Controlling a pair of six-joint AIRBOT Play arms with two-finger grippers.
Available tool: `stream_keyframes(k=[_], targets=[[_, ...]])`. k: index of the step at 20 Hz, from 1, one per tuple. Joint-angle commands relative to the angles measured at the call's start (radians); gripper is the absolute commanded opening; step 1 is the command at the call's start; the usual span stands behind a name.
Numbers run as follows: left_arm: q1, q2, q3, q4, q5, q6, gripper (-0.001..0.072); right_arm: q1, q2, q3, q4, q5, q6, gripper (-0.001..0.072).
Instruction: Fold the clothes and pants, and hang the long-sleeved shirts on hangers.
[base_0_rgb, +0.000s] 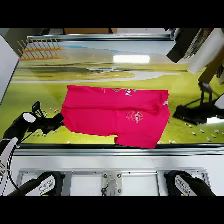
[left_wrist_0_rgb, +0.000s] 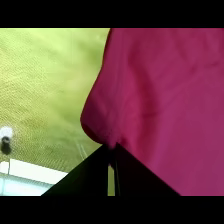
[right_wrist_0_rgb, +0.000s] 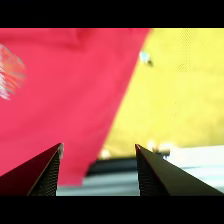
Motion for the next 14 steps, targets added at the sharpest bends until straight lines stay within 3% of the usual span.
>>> stream_keyframes(k=[1,4,12,13,14], targets=[[0.0,0.002,0.006,0.007,-0.018,0.021,0.0008,-0.027,0.006,-0.272,0.093,-0.021,-0.002,0.0493],[0.0,0.002,0.006,0.007,-0.012,0.021,0.0008,0.067,-0.006,-0.404,0.182,-0.143,-0.005,0.0492],[0.0,0.002,0.006,0.008,-0.012,0.021,0.0008,0.321,-0.103,-0.414,0.211,-0.262,0.003,0.0486],[0.0,0.002,0.006,0.008,-0.012,0.021,0.0008,0.323,-0.101,-0.413,0.217,-0.271,0.003,0.0394],[0.0,0.002,0.006,0.008,-0.012,0.021,0.0008,0.323,-0.101,-0.412,0.217,-0.274,0.003,0.0244]])
